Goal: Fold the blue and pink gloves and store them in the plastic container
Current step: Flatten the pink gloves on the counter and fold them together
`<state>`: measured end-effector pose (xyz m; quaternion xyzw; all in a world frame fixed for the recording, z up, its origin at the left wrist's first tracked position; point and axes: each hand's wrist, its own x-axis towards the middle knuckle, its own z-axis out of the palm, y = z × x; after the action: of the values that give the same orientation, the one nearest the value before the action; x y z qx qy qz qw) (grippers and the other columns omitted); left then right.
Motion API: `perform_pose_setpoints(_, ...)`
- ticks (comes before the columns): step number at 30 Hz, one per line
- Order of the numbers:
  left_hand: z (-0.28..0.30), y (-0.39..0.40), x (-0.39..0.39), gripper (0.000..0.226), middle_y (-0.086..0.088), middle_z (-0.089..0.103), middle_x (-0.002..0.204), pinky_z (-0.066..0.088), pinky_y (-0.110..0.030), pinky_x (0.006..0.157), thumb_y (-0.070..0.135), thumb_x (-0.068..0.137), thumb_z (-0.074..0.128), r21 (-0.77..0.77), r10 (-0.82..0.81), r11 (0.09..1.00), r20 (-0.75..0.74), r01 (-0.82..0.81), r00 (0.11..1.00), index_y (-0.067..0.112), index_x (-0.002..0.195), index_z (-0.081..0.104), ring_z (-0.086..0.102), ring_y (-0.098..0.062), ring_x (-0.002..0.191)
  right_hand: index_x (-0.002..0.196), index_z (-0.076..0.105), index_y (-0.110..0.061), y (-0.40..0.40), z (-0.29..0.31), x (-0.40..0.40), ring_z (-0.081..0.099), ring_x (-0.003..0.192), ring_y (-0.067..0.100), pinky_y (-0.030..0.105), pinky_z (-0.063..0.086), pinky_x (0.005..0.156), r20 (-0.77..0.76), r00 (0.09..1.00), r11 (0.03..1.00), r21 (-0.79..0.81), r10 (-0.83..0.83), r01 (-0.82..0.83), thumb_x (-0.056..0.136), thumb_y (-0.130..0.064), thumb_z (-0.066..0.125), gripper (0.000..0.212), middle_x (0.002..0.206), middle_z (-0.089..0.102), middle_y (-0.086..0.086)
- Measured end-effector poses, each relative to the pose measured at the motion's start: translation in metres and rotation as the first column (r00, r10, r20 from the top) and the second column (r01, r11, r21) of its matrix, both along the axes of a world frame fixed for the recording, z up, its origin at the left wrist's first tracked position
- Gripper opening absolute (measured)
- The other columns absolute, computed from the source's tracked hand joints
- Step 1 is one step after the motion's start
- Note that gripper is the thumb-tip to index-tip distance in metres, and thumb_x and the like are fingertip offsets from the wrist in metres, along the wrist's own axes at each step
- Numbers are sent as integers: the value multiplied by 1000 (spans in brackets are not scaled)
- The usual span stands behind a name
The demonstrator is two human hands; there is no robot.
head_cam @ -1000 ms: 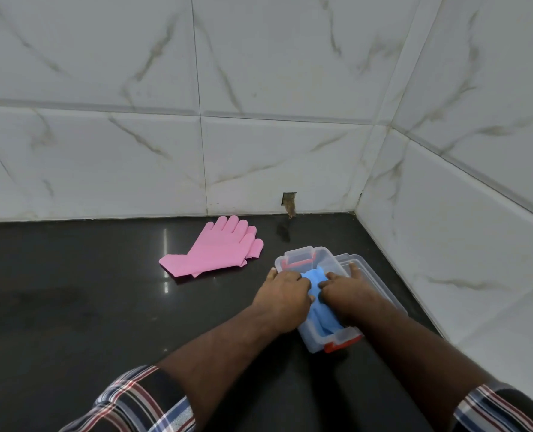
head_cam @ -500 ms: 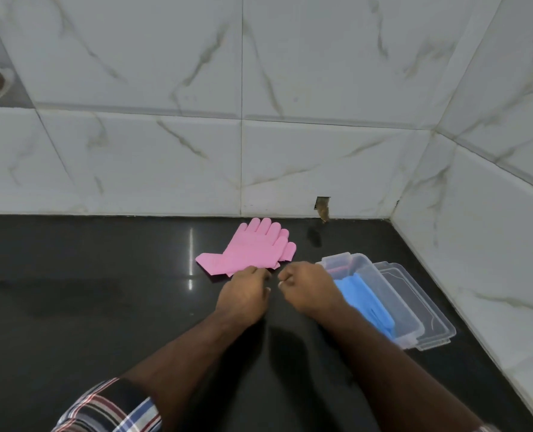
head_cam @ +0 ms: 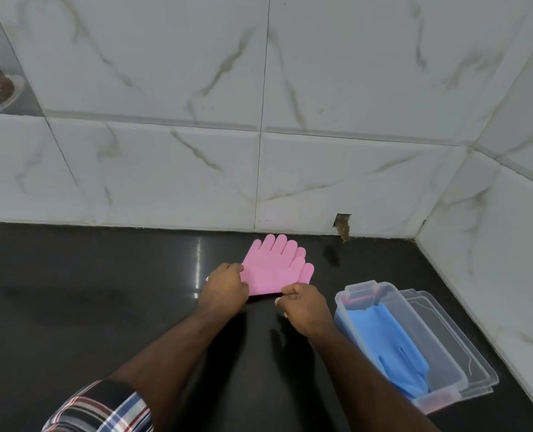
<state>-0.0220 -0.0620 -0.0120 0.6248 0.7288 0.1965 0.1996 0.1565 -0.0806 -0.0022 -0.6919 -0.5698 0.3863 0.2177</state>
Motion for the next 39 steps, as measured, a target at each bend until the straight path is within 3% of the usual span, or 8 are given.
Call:
perform_pose_setpoints(8,2,61,10,42,-5,60,132,47,-41,103,21,92,55,21,-61,998,-15,61,998,18,133,63,57,-25,121,134,55,-11,66,4,5,59,117,21,36,46,101,-80,959,959,65,-271,276,88,-20,66,49,132,61,5)
perform_pose_setpoints(12,-4,78,17,38,-6,64,122,50,-40,97,21,92,55,-12,-92,996,12,92,996,19,129,65,60,-25,112,123,58,-6,89,0,4,53,95,17,33,45,85,-116,932,935,52,-344,352,89,-15,65,36,120,63,10)
perform_pose_setpoints(15,-11,83,20,39,-5,66,120,50,-37,96,21,93,54,-67,-101,992,60,105,993,17,130,63,61,-23,110,119,61,-6,102,-8,3,57,92,18,37,52,84,-209,885,906,-9,-415,423,87,-15,67,34,112,65,9)
perform_pose_setpoints(19,-17,83,19,37,-1,68,114,51,-36,93,22,91,55,-83,-92,992,95,100,991,20,126,65,63,-21,106,92,67,-3,110,-11,3,58,67,22,37,56,65,-356,807,880,-127,-472,458,81,-21,75,22,87,69,17)
perform_pose_setpoints(24,-12,82,18,34,-3,68,121,51,-36,93,19,94,48,-34,-83,995,143,89,986,20,122,67,63,-22,110,83,65,-2,113,5,1,40,45,15,23,33,40,-443,777,894,-261,-446,364,84,-16,71,15,59,49,7)
perform_pose_setpoints(30,15,71,20,23,5,67,94,41,-27,73,33,100,51,-28,-56,997,322,69,945,19,99,69,65,-23,102,100,69,6,101,19,-3,47,56,16,27,41,52,-556,741,926,-229,-377,300,84,-10,64,22,74,55,13)
perform_pose_setpoints(34,18,52,28,41,1,68,118,42,-24,87,42,92,64,-130,-131,979,181,156,975,18,126,64,61,-17,111,98,69,-5,82,30,-5,70,81,24,30,58,64,-624,702,940,-218,-342,263,92,-8,61,11,92,73,11)
perform_pose_setpoints(39,10,19,41,48,-5,65,124,43,-26,95,33,91,65,-150,-232,960,38,235,972,14,135,55,60,-21,117,119,66,-11,58,27,7,67,101,23,36,58,80,-567,760,948,-155,-316,279,91,-4,60,29,115,69,8)
